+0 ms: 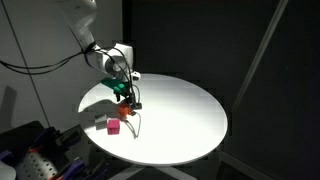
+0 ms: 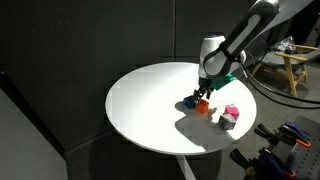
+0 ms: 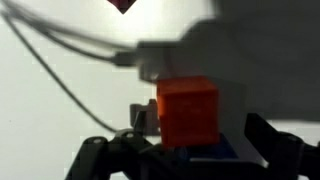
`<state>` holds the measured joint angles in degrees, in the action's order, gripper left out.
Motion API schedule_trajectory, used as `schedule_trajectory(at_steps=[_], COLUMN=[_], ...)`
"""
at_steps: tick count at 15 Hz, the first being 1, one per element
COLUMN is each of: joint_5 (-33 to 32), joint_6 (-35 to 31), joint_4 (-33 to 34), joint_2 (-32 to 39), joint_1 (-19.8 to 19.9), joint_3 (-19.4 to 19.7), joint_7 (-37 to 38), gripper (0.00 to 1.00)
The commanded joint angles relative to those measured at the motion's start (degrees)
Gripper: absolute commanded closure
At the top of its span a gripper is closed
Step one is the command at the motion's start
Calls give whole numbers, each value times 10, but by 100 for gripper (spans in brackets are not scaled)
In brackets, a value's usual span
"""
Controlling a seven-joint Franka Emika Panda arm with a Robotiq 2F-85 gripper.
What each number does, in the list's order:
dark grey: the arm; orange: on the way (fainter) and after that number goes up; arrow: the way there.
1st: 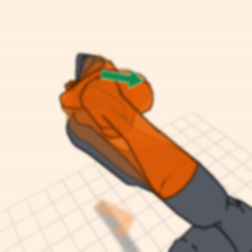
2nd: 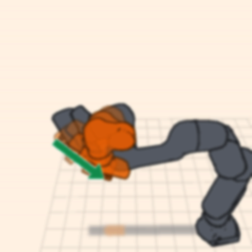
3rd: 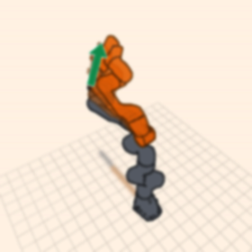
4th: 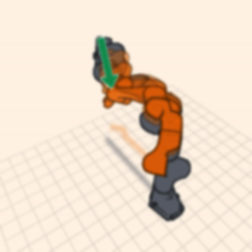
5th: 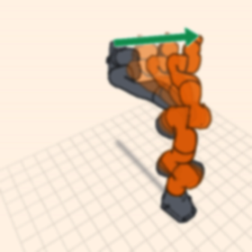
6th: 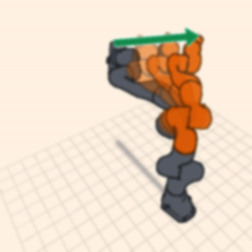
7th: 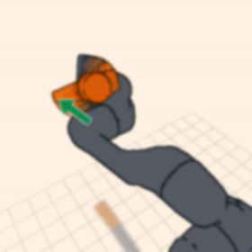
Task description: Put the orange block on the pink block
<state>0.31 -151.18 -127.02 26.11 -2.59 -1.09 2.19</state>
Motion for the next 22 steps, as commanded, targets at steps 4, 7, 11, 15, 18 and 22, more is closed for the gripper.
schedule_trajectory(at_steps=[4, 7, 11, 15, 18, 22], joint_5=[-9, -8, -8, -5, 0, 4], joint_6=[0, 3, 11, 25, 20, 16], joint_4=[24, 30, 35, 33, 26, 14], joint_2=[30, 38, 43, 28, 11, -21], joint_1=[-1, -1, -3, 0, 7, 16], joint_3=[4, 5, 8, 10, 10, 8], joint_7=[-4, -3, 3, 4, -2, -6], gripper=[0, 6, 51, 71, 77, 78])
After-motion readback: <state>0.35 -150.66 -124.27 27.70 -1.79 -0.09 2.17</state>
